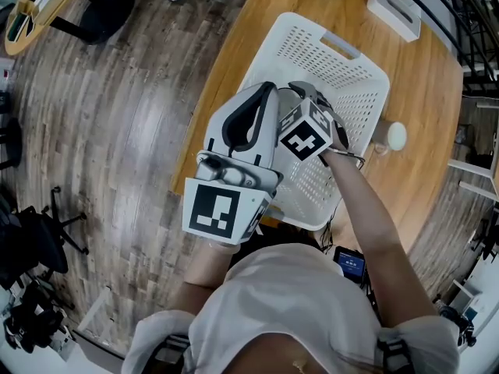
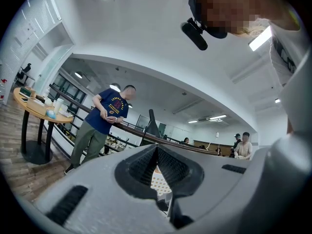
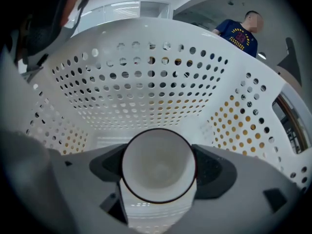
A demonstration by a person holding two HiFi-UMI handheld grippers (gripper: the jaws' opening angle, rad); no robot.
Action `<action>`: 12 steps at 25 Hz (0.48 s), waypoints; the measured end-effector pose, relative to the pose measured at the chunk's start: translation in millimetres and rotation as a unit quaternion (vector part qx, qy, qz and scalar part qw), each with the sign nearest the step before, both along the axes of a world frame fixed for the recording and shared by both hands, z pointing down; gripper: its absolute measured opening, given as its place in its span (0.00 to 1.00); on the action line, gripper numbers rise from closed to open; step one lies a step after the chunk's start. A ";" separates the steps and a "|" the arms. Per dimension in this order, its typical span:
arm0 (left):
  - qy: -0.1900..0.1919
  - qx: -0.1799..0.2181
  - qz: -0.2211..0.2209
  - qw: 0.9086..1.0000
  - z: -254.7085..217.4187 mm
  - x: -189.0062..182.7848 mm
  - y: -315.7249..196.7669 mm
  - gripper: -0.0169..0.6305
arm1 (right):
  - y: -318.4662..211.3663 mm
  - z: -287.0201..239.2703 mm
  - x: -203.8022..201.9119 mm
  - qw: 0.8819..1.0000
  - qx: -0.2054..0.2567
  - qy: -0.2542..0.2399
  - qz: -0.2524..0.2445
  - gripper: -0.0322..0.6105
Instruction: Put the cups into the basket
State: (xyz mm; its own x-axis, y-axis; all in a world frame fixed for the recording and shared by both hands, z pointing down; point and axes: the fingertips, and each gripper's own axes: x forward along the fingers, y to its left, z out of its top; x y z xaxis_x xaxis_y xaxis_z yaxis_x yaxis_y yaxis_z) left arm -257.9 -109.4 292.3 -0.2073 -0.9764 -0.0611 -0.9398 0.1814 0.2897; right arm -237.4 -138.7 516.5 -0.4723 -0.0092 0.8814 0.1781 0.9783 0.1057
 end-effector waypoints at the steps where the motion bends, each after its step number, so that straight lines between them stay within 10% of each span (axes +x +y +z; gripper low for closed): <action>1: 0.000 0.000 0.000 1.000 0.1 0.5 -0.5 0.04 | 0.0 2.1 1.3 1.000 -0.001 0.003 0.000 0.67; 12: -0.001 0.001 0.006 1.000 -0.6 2.1 -0.6 0.04 | -15.7 29.5 -1.9 1.000 0.008 -0.004 0.011 0.68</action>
State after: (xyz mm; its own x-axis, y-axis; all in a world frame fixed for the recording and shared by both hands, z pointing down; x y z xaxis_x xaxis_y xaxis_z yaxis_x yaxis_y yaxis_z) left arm -255.8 -110.0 291.7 -0.1949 -0.9788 -0.0636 -0.9425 0.1689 0.2884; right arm -239.3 -154.4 546.1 -0.4785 -0.0338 0.8774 0.1562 0.9801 0.1229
